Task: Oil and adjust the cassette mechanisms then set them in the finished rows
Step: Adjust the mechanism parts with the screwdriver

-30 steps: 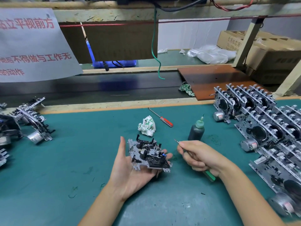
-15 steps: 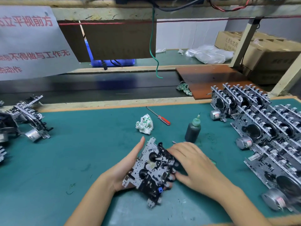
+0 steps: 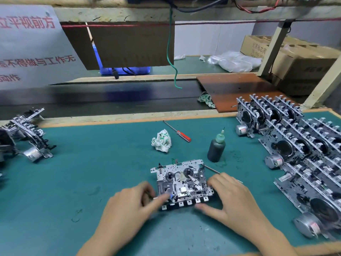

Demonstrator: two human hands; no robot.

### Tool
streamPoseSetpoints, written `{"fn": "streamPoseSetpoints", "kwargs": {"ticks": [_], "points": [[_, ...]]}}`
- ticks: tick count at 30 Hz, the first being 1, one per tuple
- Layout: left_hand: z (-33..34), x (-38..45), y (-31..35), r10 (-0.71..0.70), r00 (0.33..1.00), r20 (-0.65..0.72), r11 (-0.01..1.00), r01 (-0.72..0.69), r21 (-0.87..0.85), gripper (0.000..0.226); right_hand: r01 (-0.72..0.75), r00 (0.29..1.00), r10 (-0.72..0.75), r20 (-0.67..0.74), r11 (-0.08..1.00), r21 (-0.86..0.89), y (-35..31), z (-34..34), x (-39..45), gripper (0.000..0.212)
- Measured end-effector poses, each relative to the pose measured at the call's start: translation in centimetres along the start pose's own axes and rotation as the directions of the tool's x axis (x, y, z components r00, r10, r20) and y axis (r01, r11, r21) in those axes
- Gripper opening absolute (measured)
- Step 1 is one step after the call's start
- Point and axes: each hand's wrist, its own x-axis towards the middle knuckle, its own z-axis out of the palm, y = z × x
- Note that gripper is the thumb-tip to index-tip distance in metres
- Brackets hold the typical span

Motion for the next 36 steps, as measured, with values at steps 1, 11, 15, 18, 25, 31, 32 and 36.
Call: {"fn": "streamPoseSetpoints", "kwargs": {"ticks": [1, 11, 15, 18, 25, 31, 32, 36], "points": [[0.4, -0.5, 0.3, 0.023, 1.000, 0.009, 0.994, -0.024, 0.109, 0.086, 0.015, 1.000, -0.015, -0.008, 1.000, -0.006, -0.1, 0.0, 0.0, 0.049], [2.4, -0.3, 1.8, 0.118, 0.946, -0.303, 0.984, -0.071, 0.161, 0.059, 0.075, 0.995, -0.077, -0.068, 0.997, -0.023, -0.3, 0.2, 0.2, 0.046], [2.6, 0.0, 1.4, 0.106, 0.935, -0.340, 0.993, -0.079, 0.093, 0.058, 0.121, 0.991, -0.121, -0.064, 0.993, 0.004, -0.2, 0.4, 0.1, 0.051], [2.5, -0.1, 0.3, 0.215, 0.927, -0.307, 0.976, -0.216, 0.031, 0.053, 0.104, 0.988, -0.108, -0.108, 0.994, -0.041, -0.4, 0.7, 0.0, 0.049], [2.5, -0.1, -0.4, 0.382, 0.871, -0.310, 0.924, -0.350, 0.154, 0.052, 0.109, 0.994, -0.108, -0.019, 0.994, 0.031, 0.3, 0.5, -0.2, 0.049], [2.0, 0.2, -0.5, 0.407, 0.864, -0.297, 0.912, -0.365, 0.190, 0.052, 0.115, 0.993, -0.114, -0.015, 0.992, 0.051, 0.3, 0.5, -0.1, 0.048], [2.0, 0.1, -0.4, 0.402, 0.869, -0.287, 0.914, -0.364, 0.178, 0.054, 0.104, 0.994, -0.102, -0.028, 0.994, 0.044, 0.2, 0.6, -0.1, 0.047], [2.3, -0.1, 0.8, 0.284, 0.900, -0.329, 0.957, -0.249, 0.146, 0.059, 0.071, 0.997, -0.068, -0.042, 0.996, 0.060, 0.1, 0.9, -0.1, 0.046]]}}
